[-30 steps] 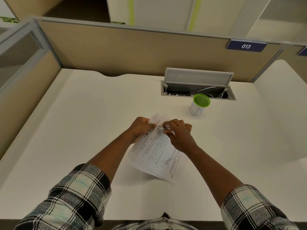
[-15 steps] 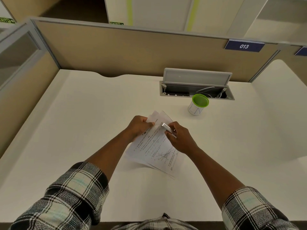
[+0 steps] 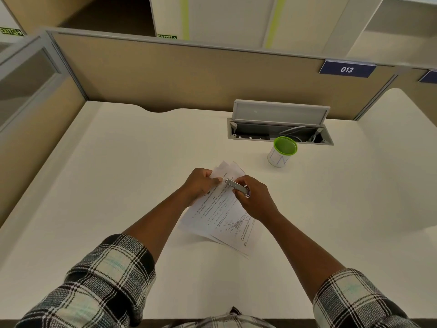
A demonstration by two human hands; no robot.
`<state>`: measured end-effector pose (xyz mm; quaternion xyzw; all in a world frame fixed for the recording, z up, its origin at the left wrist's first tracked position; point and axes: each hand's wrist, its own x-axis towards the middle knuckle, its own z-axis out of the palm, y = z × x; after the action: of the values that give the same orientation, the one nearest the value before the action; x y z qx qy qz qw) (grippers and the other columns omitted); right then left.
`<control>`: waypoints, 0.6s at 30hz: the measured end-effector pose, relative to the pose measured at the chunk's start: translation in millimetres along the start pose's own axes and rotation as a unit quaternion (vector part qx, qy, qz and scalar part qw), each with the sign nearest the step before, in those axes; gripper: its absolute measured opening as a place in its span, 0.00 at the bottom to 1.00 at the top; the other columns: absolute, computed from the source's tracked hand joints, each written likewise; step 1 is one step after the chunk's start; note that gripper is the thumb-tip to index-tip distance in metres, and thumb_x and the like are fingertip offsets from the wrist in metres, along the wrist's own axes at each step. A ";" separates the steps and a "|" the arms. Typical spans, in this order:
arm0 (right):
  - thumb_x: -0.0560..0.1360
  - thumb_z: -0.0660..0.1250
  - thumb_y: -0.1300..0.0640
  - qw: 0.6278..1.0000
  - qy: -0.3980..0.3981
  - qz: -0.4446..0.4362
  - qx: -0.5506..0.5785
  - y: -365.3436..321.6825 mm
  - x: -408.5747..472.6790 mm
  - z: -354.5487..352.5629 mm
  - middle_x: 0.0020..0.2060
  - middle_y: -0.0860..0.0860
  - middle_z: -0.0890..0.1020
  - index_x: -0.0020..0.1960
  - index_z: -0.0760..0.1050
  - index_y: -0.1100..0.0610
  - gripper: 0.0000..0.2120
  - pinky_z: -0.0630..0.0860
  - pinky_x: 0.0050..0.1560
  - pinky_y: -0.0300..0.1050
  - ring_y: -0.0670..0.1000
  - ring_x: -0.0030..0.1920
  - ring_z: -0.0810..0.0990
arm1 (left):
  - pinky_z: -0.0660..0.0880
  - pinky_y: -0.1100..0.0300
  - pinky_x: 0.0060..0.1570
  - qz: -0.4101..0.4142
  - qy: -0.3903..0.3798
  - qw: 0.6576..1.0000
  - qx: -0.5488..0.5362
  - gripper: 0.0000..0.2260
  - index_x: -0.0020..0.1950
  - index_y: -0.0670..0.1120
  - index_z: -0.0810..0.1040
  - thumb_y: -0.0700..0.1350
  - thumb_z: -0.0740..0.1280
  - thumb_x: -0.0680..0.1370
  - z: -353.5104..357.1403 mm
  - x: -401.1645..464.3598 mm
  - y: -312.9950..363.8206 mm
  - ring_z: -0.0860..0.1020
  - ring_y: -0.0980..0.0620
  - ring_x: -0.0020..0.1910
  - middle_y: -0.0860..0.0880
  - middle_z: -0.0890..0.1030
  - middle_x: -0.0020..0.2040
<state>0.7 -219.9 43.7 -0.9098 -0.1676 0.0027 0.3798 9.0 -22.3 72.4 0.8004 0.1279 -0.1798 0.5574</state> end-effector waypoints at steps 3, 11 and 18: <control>0.75 0.68 0.57 1.000 0.011 0.004 -0.002 -1.1 0.2 1.0 0.43 0.46 0.80 0.51 0.77 0.53 0.05 0.71 0.41 0.33 0.46 0.42 0.77 | 0.77 0.58 0.35 0.006 0.002 1.000 0.000 0.11 0.49 0.42 0.83 0.49 0.68 0.78 0.6 -0.5 -0.6 0.82 0.47 0.36 0.43 0.85 0.44; 0.76 0.67 0.56 1.000 0.022 0.016 0.003 -3.2 1.9 2.7 0.42 0.44 0.80 0.50 0.77 0.50 0.04 0.68 0.38 0.29 0.41 0.40 0.76 | 0.79 0.57 0.36 0.006 0.008 1.000 -0.002 0.10 0.47 0.42 0.83 0.49 0.69 0.78 1.7 0.5 -1.1 0.84 0.47 0.38 0.44 0.85 0.43; 0.76 0.68 0.55 0.999 0.042 0.015 0.020 -3.7 5.4 2.3 0.43 0.46 0.82 0.52 0.78 0.53 0.06 0.71 0.41 0.33 0.46 0.42 0.79 | 0.75 0.54 0.39 0.022 0.001 1.000 0.013 0.15 0.44 0.37 0.82 0.50 0.68 0.77 5.7 -3.2 -3.2 0.80 0.47 0.36 0.42 0.83 0.40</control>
<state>4.4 -214.2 45.3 -0.9037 -0.1378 -0.0269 0.4044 4.0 -26.5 69.2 0.8104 0.1087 -0.1688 0.5505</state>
